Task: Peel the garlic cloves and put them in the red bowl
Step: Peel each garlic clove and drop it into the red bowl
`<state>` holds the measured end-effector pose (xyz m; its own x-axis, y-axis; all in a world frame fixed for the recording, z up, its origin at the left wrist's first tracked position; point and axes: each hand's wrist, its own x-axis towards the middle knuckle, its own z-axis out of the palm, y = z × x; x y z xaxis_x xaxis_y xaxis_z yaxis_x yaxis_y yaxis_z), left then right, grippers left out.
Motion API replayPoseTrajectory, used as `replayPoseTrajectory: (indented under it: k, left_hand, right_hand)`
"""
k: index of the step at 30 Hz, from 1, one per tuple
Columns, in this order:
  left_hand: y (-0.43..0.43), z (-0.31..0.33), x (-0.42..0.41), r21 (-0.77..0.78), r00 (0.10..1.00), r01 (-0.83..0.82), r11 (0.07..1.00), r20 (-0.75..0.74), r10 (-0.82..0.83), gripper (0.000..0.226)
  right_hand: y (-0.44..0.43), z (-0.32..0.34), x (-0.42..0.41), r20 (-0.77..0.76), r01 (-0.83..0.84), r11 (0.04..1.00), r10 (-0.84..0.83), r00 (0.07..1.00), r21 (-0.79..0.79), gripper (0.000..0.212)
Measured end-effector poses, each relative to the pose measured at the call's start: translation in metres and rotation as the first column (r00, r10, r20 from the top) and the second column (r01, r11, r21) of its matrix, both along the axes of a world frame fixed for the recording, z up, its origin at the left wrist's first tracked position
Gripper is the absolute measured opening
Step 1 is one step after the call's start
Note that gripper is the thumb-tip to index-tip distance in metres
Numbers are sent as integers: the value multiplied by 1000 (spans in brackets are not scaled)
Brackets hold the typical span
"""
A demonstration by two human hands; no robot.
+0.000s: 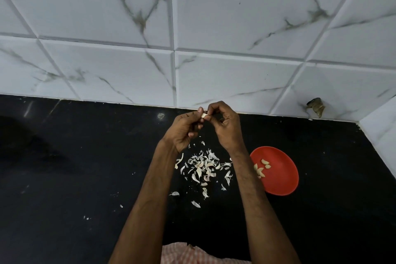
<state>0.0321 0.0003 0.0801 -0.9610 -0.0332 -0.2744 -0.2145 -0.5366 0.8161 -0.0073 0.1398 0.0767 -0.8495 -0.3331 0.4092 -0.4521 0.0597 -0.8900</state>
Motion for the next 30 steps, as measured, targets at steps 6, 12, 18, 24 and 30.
replayPoseTrajectory:
  k: [6, 12, 18, 24, 30]
  left_hand:
    - [2, 1, 1, 49, 1000, 7, 999, 19, -8, 19]
    - [4, 0, 2, -12, 994, -62, 998, -87, 61, 11]
    - [7, 0, 1, -95, 968, -178, 979, -195, 157, 12]
    - [2, -1, 2, -231, 965, -183, 956, -228, 129, 11]
    - [-1, 5, 5, -297, 969, -143, 944, -236, 73, 11]
  right_hand:
    - [-2, -2, -1, -25, -13, 1000, 14, 1000, 24, 14]
    - [0, 0, -3, -13, 51, 999, -51, 999, 5, 10]
    - [5, 2, -2, 42, 69, 997, -67, 997, -46, 10]
    - [7, 5, -2, 99, 40, 997, -33, 995, -68, 17]
    - [7, 4, -3, 98, -45, 999, 46, 994, -16, 13]
